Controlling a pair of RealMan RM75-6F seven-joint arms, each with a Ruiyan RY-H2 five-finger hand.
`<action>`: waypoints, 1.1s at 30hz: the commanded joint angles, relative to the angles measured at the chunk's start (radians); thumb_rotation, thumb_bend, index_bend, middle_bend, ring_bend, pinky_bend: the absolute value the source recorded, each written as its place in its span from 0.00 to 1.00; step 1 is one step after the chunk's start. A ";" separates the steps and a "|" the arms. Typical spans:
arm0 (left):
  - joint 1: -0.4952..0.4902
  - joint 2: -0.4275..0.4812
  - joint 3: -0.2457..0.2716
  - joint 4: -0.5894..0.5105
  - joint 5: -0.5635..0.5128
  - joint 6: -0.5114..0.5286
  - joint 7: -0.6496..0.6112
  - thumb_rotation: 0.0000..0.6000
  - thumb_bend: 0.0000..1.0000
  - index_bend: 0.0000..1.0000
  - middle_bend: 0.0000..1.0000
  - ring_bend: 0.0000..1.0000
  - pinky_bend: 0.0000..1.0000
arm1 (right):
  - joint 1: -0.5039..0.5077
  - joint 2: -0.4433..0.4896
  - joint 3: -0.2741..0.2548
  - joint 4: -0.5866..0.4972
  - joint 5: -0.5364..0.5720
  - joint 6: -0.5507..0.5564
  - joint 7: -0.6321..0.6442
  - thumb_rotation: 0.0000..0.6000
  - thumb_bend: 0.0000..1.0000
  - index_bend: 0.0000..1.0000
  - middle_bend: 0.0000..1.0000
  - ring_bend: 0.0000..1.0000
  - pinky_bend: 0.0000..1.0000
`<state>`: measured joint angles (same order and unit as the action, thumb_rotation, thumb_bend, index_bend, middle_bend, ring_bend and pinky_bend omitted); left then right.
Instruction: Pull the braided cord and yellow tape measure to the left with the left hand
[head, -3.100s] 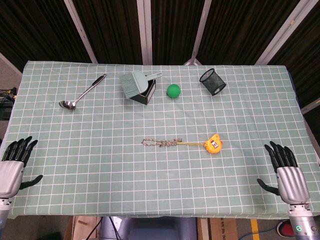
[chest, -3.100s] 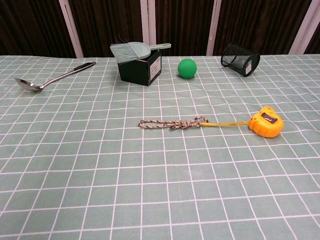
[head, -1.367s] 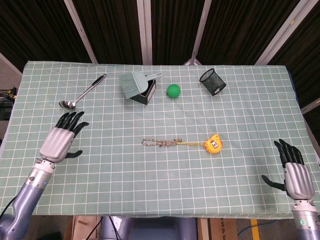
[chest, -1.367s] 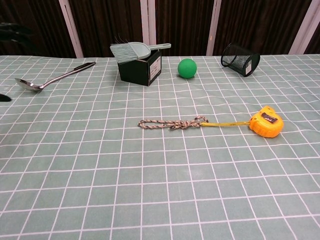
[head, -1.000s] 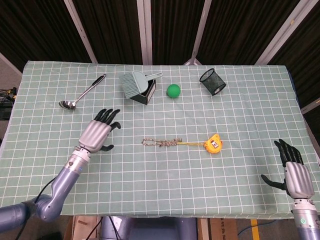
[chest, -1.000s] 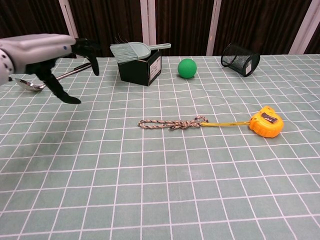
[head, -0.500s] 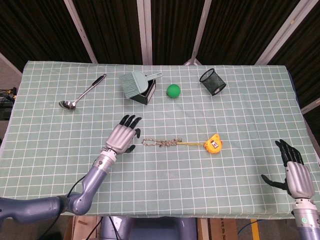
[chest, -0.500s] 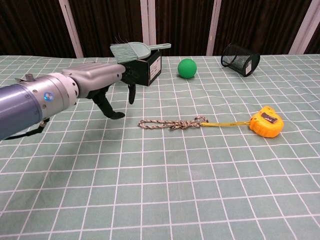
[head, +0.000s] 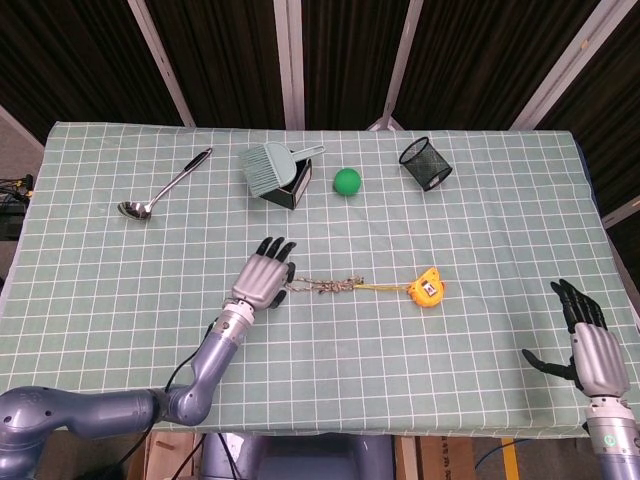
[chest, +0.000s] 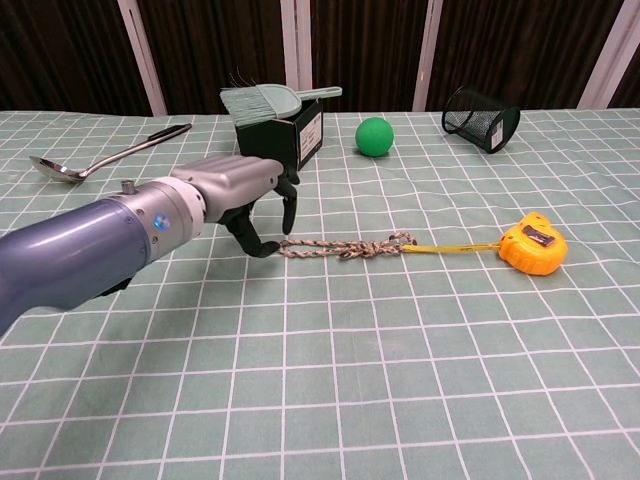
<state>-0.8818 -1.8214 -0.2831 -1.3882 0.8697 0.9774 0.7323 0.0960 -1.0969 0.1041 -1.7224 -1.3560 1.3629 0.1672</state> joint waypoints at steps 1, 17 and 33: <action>-0.013 -0.020 -0.002 0.023 -0.013 -0.005 0.000 1.00 0.47 0.49 0.07 0.00 0.00 | 0.000 0.001 0.000 -0.001 0.002 -0.002 0.003 1.00 0.19 0.00 0.00 0.00 0.00; -0.062 -0.111 -0.004 0.136 -0.057 -0.018 -0.011 1.00 0.48 0.51 0.08 0.00 0.00 | 0.000 0.005 0.000 -0.006 0.005 -0.008 0.010 1.00 0.19 0.00 0.00 0.00 0.00; -0.070 -0.126 0.004 0.158 -0.043 -0.011 -0.042 1.00 0.49 0.52 0.09 0.00 0.00 | -0.001 0.006 -0.001 -0.008 0.007 -0.009 0.009 1.00 0.19 0.00 0.00 0.00 0.00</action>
<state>-0.9514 -1.9473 -0.2791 -1.2299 0.8265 0.9656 0.6906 0.0953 -1.0908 0.1034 -1.7303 -1.3487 1.3539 0.1759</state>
